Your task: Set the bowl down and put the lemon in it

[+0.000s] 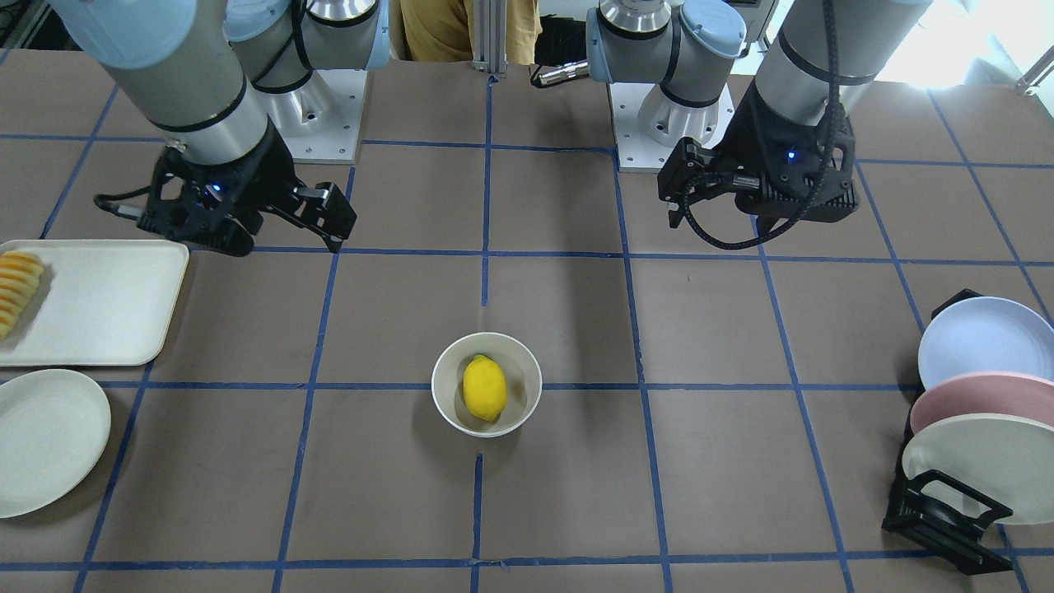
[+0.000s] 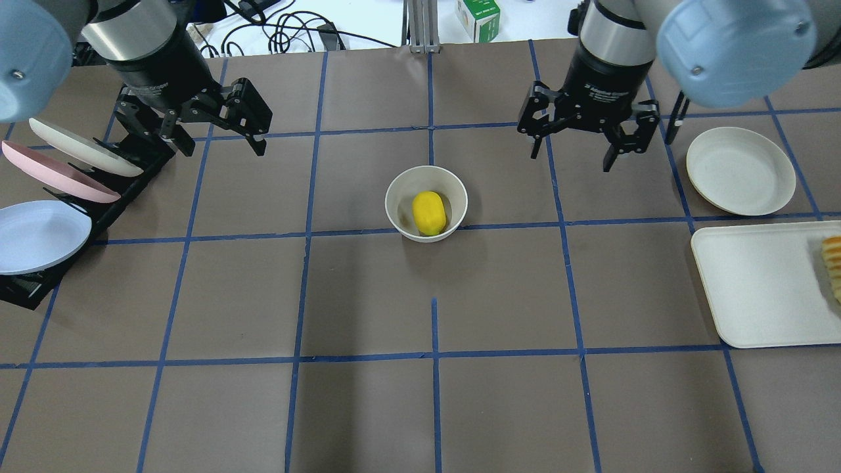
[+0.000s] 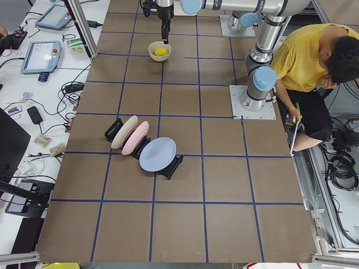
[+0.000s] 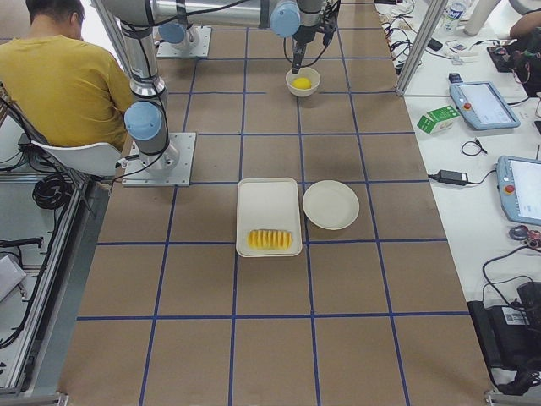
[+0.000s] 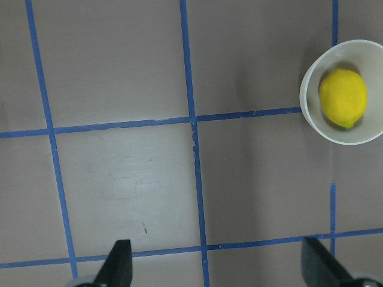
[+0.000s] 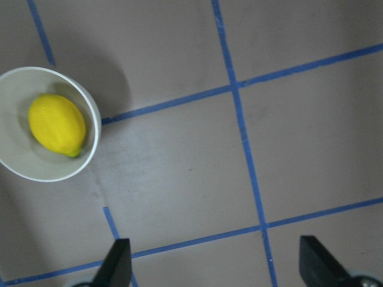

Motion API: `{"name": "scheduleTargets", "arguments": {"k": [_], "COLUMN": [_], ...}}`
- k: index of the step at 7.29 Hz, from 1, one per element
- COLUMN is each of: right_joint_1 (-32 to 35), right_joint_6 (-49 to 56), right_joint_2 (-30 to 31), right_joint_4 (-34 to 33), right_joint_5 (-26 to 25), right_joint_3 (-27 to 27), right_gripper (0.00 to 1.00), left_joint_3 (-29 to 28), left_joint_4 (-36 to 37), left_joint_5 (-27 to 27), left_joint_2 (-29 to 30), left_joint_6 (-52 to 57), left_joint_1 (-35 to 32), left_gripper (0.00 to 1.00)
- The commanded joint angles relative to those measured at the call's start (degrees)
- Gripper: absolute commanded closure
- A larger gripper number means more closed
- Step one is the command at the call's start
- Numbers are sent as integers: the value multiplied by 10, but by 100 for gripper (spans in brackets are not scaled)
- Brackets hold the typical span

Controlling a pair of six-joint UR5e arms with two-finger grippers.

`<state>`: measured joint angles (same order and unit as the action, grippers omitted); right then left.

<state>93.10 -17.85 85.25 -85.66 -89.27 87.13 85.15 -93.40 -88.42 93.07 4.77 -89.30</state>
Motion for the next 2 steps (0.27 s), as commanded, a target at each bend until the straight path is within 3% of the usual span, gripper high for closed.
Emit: {"name": "scheduleTargets", "arguments": {"k": [1,2], "right_joint_1": [-7,-7], "right_joint_6": [3,9], "right_joint_2": [51,52], "right_joint_4": [37,35], "right_joint_5": [-69,-66], "right_joint_3": [4,18], "right_gripper": [0,0], "left_joint_3": [0,0], "left_joint_4": [0,1], "left_joint_5": [0,-1], "left_joint_2": [0,0], "left_joint_6": [1,1], "left_joint_1": [0,0], "left_gripper": [0,0]}}
